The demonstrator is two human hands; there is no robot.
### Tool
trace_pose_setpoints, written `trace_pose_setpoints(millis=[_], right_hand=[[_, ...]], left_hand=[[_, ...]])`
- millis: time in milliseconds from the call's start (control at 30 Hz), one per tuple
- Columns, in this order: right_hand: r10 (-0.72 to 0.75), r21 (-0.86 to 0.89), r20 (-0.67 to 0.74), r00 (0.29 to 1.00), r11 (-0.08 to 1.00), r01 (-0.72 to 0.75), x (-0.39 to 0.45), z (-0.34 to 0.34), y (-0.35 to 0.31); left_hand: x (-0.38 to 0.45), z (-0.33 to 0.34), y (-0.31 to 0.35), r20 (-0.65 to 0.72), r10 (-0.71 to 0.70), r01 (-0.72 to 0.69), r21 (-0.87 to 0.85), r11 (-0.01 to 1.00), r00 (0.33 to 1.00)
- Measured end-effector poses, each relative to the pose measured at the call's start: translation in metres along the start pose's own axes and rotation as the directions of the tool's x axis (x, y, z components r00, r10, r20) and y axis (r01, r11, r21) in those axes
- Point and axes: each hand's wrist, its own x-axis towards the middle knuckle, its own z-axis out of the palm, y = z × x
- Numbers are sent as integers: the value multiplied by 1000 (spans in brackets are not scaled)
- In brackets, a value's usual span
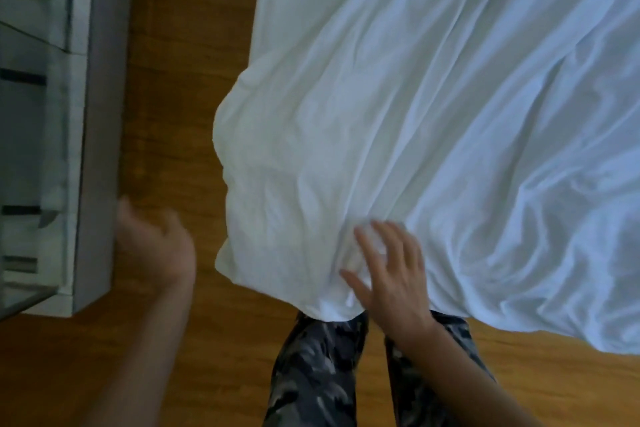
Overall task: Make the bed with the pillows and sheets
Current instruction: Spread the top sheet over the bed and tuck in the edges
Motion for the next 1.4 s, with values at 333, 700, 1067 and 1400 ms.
trace_pose_setpoints(millis=[333, 700, 1067, 1400], right_hand=[[164, -151, 221, 961, 980, -132, 94, 8, 56], [9, 157, 493, 870, 983, -99, 18, 20, -40], [63, -20, 252, 966, 998, -60, -87, 0, 46], [-51, -181, 236, 970, 979, 96, -103, -4, 106]], left_hand=[[-14, 98, 167, 544, 625, -814, 224, 536, 560], [37, -18, -9, 392, 221, -376, 381, 844, 893], [11, 10, 21, 586, -27, -88, 167, 982, 810], [-51, -57, 1, 622, -56, -30, 127, 991, 781]])
